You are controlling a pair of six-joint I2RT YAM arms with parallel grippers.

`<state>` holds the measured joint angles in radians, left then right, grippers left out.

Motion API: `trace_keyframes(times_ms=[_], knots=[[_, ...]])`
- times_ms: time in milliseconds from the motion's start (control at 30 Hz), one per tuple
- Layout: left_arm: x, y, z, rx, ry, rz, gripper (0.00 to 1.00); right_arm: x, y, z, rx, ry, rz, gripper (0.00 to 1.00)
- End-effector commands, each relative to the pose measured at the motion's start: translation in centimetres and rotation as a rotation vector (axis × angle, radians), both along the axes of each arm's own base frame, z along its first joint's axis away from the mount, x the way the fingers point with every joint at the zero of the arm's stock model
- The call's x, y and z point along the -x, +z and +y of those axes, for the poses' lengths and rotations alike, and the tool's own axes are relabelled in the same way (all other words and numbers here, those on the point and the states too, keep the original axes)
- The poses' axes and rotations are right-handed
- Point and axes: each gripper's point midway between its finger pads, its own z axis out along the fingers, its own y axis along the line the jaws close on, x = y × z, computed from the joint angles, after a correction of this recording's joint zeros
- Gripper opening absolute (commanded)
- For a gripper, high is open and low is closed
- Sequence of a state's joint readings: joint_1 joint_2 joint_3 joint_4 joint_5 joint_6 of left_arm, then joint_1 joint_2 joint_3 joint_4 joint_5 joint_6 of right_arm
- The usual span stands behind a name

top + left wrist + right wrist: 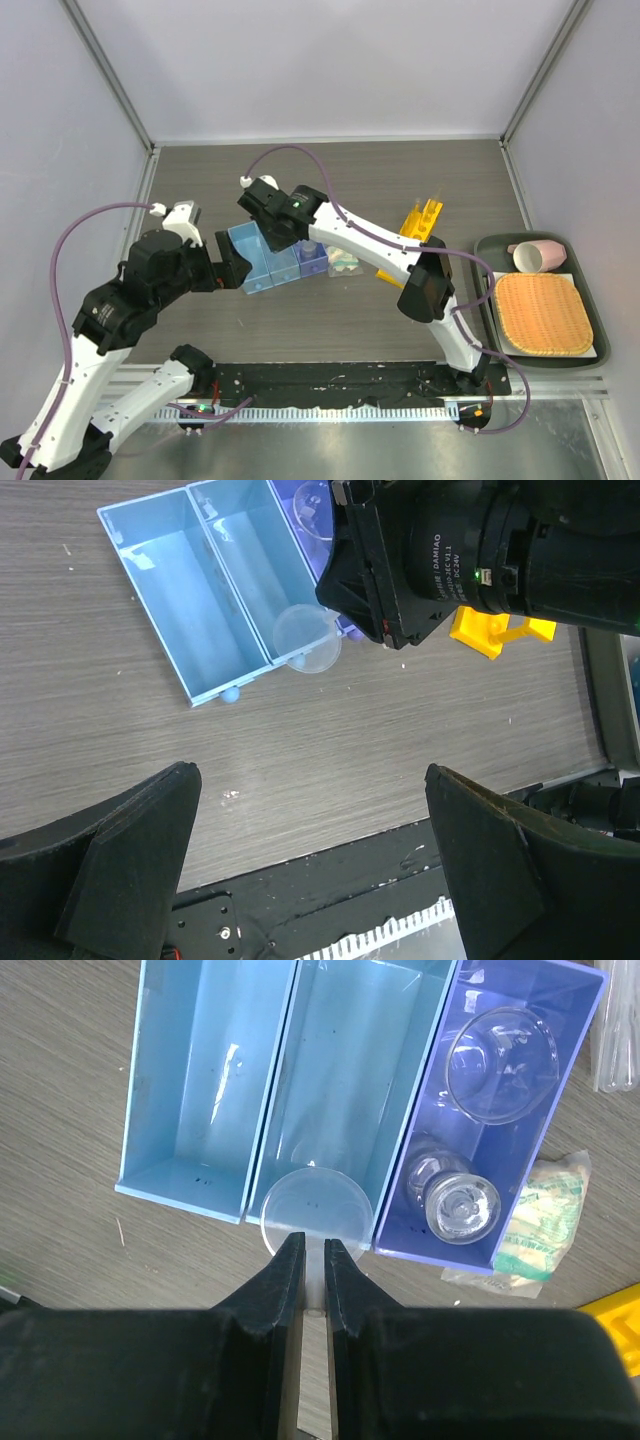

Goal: Organize the chemistry lab equipment

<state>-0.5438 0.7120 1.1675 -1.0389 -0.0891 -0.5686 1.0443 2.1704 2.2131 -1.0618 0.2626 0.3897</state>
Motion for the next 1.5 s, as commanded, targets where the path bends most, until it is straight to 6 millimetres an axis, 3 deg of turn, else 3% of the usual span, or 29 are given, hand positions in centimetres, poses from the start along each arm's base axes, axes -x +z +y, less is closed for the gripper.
trace_keyframes(times_ms=[0, 133, 367, 400, 767, 967, 1067, 1100, 1133, 1167, 1200, 1267, 1300, 1367, 1400, 1467], knots=[[-0.6, 0.3, -0.8, 0.024, -0.022, -0.02, 1.0, 0.4, 2.8, -0.6, -0.045, -0.002, -0.027, 0.01], [-0.6, 0.2, -0.8, 0.021, -0.022, -0.018, 1.0, 0.3, 2.1, -0.3, -0.035, 0.001, -0.019, 0.02], [-0.6, 0.1, -0.7, 0.011, -0.02, -0.016, 1.0, 0.3, 0.9, 0.1, -0.018, 0.009, 0.0, 0.38], [-0.6, 0.1, -0.7, 0.011, -0.022, -0.016, 1.0, 0.2, 0.8, 0.2, -0.018, 0.008, 0.0, 0.39], [-0.7, -0.2, -0.7, 0.002, -0.022, -0.012, 1.0, 0.2, 0.5, 0.4, -0.017, 0.009, 0.001, 0.45], [-0.7, -0.3, -0.7, -0.002, -0.022, -0.006, 1.0, -0.4, 2.7, -0.8, -0.021, -0.029, -0.058, 0.46], [-0.9, -0.7, -0.8, -0.002, -0.021, 0.004, 1.0, -0.8, 5.7, -2.8, -0.03, -0.078, -0.136, 0.45], [-0.9, -0.8, -0.9, -0.005, -0.023, 0.01, 1.0, -0.8, 5.6, -3.9, -0.004, -0.1, -0.15, 0.46], [-1.0, -1.0, -0.9, -0.008, -0.02, 0.012, 1.0, -0.7, 7.6, -5.2, -0.028, -0.121, -0.187, 0.46], [-1.1, -1.2, -0.8, -0.015, -0.016, 0.015, 1.0, -1.1, 8.4, -6.3, -0.026, -0.159, -0.23, 0.46], [-1.2, -1.4, -0.8, -0.023, -0.012, 0.018, 1.0, -0.8, 6.9, -7.7, 0.022, -0.172, -0.223, 0.46], [-1.5, -1.9, -0.6, -0.042, 0.002, 0.024, 1.0, -1.0, 8.7, -10.3, -0.033, -0.242, -0.268, 0.48], [-1.5, -1.9, -0.5, -0.043, 0.003, 0.024, 1.0, -0.5, 6.4, -12.2, 0.013, -0.26, -0.244, 0.48], [-1.8, -2.2, -0.5, -0.054, 0.008, 0.032, 1.0, -1.1, 6.8, -14.6, -0.069, -0.332, -0.246, 0.5], [-1.8, -2.2, -0.5, -0.054, 0.008, 0.032, 1.0, -0.7, 3.9, -16.2, -0.034, -0.351, -0.2, 0.5], [-1.9, -2.2, -0.6, -0.057, 0.008, 0.037, 1.0, -1.9, 3.6, -18.0, -0.109, -0.414, -0.198, 0.51]])
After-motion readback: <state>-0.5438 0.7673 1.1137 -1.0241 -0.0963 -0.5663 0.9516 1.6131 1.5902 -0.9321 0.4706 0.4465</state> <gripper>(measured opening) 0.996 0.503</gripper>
